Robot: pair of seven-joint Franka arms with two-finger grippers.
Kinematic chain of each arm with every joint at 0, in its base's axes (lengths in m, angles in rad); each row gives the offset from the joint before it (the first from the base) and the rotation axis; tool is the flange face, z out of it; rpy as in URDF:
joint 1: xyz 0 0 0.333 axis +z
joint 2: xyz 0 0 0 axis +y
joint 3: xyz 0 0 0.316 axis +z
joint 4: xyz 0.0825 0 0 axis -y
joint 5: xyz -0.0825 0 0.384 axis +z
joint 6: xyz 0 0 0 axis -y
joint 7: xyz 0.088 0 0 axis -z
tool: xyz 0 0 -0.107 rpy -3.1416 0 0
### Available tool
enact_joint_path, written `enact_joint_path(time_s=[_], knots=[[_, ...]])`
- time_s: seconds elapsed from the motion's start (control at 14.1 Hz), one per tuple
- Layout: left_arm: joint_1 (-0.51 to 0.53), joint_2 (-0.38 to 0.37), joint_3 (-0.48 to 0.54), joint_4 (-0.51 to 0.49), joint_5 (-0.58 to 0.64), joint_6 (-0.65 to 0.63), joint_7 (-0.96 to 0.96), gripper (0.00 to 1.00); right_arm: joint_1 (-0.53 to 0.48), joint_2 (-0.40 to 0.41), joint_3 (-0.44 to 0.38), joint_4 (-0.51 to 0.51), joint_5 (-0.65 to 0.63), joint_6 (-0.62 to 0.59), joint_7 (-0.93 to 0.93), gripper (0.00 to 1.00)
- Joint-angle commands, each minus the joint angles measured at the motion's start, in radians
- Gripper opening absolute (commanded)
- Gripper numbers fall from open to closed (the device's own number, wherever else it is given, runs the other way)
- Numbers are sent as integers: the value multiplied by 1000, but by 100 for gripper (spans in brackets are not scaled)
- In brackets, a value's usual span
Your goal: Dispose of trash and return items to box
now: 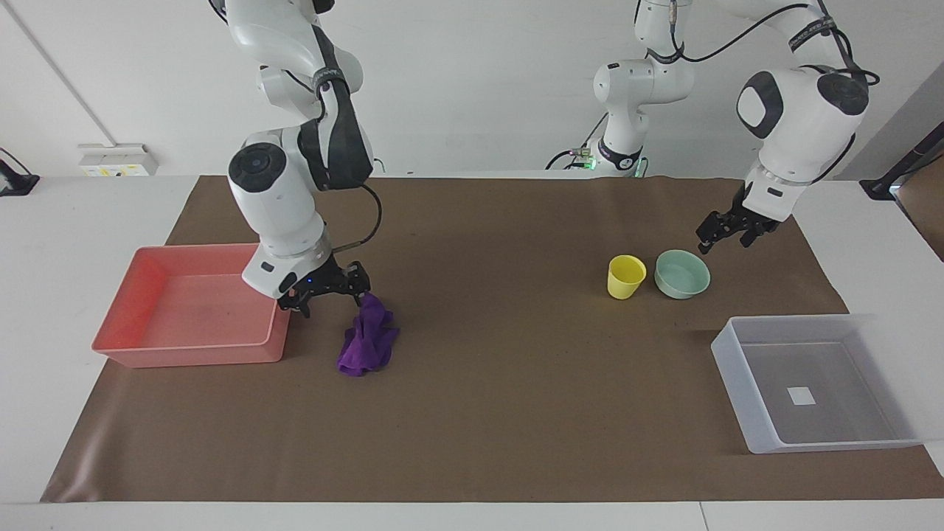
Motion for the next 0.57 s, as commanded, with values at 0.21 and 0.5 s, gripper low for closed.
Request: enact_joint_path(time_s=[0.21, 0.5], knots=[[30, 52, 3, -109, 15, 112, -21, 100, 30, 88, 3, -107, 72, 239, 7, 100], [46, 75, 4, -203, 15, 267, -19, 89, 40, 100, 4, -127, 72, 219, 7, 45]])
